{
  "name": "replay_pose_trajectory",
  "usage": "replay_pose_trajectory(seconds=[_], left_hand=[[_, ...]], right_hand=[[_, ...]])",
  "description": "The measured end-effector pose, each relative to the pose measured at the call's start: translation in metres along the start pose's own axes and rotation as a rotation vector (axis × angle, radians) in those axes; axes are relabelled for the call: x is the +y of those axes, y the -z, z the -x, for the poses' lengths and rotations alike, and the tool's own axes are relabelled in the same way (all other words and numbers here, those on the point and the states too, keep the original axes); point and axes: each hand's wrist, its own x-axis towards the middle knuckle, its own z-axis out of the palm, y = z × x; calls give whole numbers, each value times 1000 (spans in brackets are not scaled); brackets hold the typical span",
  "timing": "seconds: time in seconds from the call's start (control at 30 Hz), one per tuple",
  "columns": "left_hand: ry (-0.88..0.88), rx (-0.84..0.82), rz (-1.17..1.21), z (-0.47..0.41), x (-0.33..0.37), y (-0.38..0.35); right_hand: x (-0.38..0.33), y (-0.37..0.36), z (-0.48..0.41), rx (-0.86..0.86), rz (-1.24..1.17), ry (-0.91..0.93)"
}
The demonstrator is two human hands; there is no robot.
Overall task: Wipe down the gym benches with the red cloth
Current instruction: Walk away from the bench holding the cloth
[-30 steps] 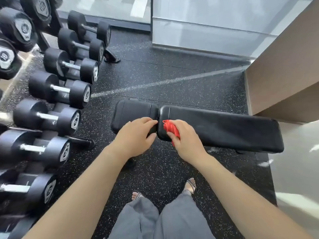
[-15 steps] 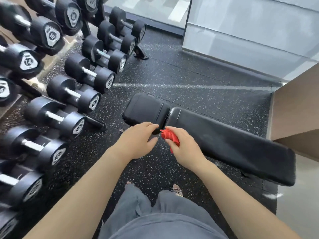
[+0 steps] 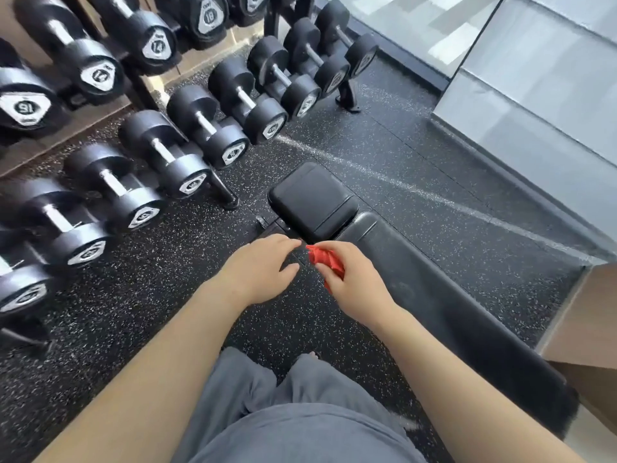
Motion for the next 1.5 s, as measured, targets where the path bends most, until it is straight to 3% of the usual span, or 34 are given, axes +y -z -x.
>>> replay_pose_trajectory(seconds=[0.5, 0.87, 1.2, 1.5], left_hand=[[166, 79, 100, 109, -76, -17], [316, 155, 167, 259, -210, -24], [625, 281, 333, 407, -323, -54], [833, 360, 508, 476, -385, -81]], right_hand=[[-76, -82, 24, -203, 69, 131], [-198, -220, 71, -300, 90, 281], [-307, -366, 98, -566, 203, 513], [-369, -461, 97, -782, 349, 651]])
